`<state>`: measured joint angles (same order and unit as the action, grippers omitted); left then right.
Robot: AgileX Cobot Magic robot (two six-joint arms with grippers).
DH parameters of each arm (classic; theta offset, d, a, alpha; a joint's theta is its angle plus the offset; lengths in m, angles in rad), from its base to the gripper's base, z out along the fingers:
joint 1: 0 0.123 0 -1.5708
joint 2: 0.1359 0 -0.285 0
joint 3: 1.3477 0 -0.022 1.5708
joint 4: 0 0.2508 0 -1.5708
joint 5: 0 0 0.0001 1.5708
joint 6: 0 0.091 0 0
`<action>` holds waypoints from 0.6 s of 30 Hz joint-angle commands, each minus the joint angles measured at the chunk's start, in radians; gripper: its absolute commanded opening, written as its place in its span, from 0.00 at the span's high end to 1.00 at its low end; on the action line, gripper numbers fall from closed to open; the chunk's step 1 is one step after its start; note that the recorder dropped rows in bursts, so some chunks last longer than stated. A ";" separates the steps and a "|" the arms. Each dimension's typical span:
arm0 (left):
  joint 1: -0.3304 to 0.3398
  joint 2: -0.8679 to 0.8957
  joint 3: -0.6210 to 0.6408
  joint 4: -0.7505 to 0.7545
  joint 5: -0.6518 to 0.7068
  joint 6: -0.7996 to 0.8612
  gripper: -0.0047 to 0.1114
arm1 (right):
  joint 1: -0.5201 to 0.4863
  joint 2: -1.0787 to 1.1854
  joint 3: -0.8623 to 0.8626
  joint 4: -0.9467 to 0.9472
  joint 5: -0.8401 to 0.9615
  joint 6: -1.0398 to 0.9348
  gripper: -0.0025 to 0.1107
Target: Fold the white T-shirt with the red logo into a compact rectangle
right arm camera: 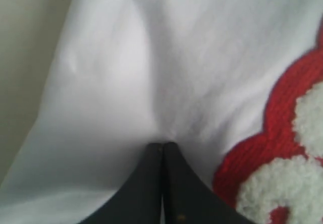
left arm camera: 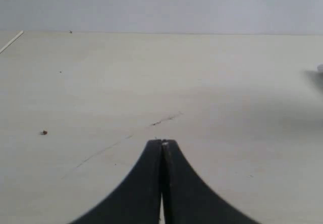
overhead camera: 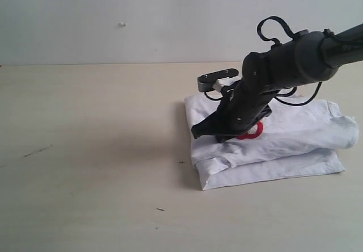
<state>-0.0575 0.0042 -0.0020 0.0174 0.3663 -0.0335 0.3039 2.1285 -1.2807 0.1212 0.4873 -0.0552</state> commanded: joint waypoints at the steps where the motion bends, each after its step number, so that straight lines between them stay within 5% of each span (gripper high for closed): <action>1: -0.005 -0.004 0.002 0.000 -0.012 0.004 0.96 | 0.039 0.031 0.018 0.043 0.061 -0.031 0.98; 18: -0.005 -0.004 0.002 0.000 -0.012 0.004 0.96 | 0.044 -0.641 0.289 0.029 -0.202 -0.027 0.98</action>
<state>-0.0575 0.0042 -0.0020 0.0174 0.3663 -0.0335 0.3479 1.6137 -1.0567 0.1533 0.3233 -0.0860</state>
